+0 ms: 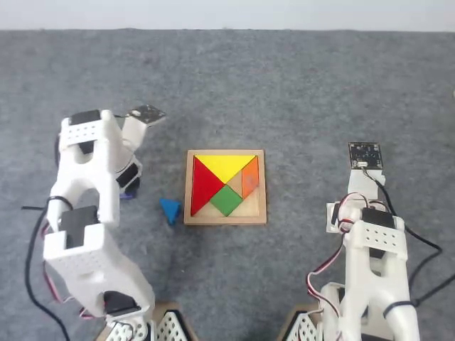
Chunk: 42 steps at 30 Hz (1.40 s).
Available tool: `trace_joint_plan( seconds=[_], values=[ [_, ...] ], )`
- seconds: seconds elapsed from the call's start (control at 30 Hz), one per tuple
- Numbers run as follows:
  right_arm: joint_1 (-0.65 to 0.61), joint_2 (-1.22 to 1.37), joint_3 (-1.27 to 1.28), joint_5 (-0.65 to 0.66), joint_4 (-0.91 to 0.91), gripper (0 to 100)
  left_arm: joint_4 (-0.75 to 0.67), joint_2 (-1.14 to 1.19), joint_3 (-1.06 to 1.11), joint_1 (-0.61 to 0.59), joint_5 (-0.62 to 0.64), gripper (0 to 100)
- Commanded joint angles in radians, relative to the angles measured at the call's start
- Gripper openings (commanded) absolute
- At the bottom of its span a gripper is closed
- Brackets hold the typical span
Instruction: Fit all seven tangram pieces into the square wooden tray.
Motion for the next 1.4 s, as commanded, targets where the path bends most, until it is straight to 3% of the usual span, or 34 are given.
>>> trace_joint_plan(
  seconds=[0.0,0.17,0.57,0.77,1.17,1.37],
  values=[
    [-0.01,-0.008,-0.048,0.009,-0.015,24.1,-0.064,-0.04,-0.001,-0.032,0.038,7],
    [-0.012,-0.007,-0.048,0.009,-0.016,24.1,-0.109,-0.054,-0.001,-0.061,0.04,19],
    [-0.012,-0.005,-0.048,0.009,-0.016,24.1,-0.176,0.121,-0.004,-0.075,-0.018,19],
    [-0.013,-0.005,-0.048,0.009,-0.018,24.1,-0.138,0.147,-0.048,-0.081,-0.02,19],
    [-0.013,-0.002,-0.048,0.009,-0.018,24.1,-0.153,0.14,-0.119,-0.118,-0.02,1],
    [-0.013,-0.001,-0.048,0.008,-0.019,24.1,-0.152,0.14,-0.131,-0.129,-0.057,1]
  ],
)
